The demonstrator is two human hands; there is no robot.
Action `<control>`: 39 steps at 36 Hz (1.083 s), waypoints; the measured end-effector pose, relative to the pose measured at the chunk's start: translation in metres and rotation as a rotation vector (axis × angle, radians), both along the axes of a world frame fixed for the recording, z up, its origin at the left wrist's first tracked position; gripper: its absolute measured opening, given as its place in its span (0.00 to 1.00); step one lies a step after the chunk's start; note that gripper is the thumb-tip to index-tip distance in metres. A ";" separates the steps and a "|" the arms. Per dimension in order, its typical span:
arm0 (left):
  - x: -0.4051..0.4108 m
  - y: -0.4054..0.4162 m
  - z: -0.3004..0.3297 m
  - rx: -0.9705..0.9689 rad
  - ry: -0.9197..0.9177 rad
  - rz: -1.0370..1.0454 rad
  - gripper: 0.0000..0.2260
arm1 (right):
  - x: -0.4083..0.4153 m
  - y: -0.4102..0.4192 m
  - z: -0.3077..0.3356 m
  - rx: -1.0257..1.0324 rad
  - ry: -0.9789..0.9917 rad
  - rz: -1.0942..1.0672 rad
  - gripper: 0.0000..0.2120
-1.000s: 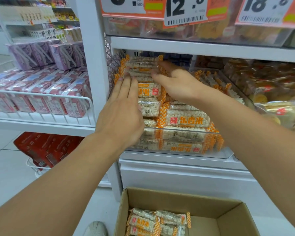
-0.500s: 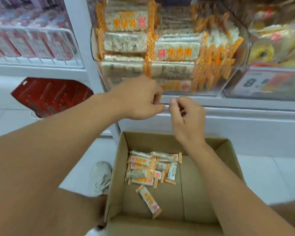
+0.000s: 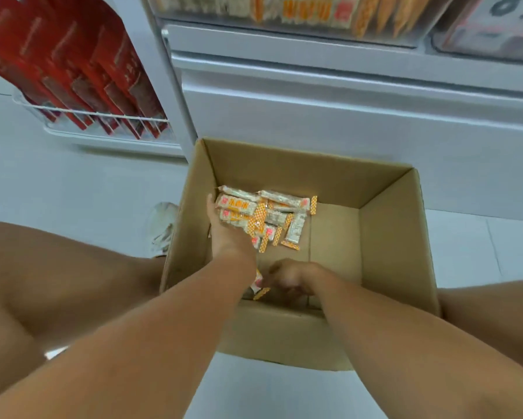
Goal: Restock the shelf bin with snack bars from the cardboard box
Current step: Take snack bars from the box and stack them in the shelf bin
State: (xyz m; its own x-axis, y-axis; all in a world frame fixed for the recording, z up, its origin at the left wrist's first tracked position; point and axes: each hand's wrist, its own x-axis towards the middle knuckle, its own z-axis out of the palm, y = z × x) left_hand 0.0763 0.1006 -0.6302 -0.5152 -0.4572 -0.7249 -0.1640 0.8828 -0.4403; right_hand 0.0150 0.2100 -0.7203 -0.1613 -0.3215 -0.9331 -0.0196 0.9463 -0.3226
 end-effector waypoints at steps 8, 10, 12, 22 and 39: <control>0.011 -0.008 -0.041 0.668 0.168 0.949 0.13 | 0.019 -0.039 -0.016 0.034 -0.141 -0.080 0.15; 0.012 -0.015 -0.050 0.772 0.242 1.208 0.11 | 0.022 -0.041 -0.019 0.030 -0.129 -0.174 0.16; 0.015 -0.023 -0.066 0.813 0.243 1.339 0.12 | 0.022 -0.039 -0.024 0.011 -0.095 -0.264 0.13; 0.012 -0.017 -0.090 0.825 0.562 1.690 0.19 | -0.005 -0.007 -0.009 -0.083 -0.379 -0.491 0.02; -0.010 -0.009 -0.076 1.005 0.675 1.685 0.19 | -0.045 -0.007 -0.029 0.120 0.687 -0.013 0.22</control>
State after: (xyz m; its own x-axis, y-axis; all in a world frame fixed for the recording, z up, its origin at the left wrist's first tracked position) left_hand 0.0659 0.0917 -0.7061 -0.3414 -0.3142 -0.8858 -0.7815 -0.4286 0.4533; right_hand -0.0303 0.2027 -0.7494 -0.7311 -0.2167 -0.6469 -0.1704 0.9762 -0.1344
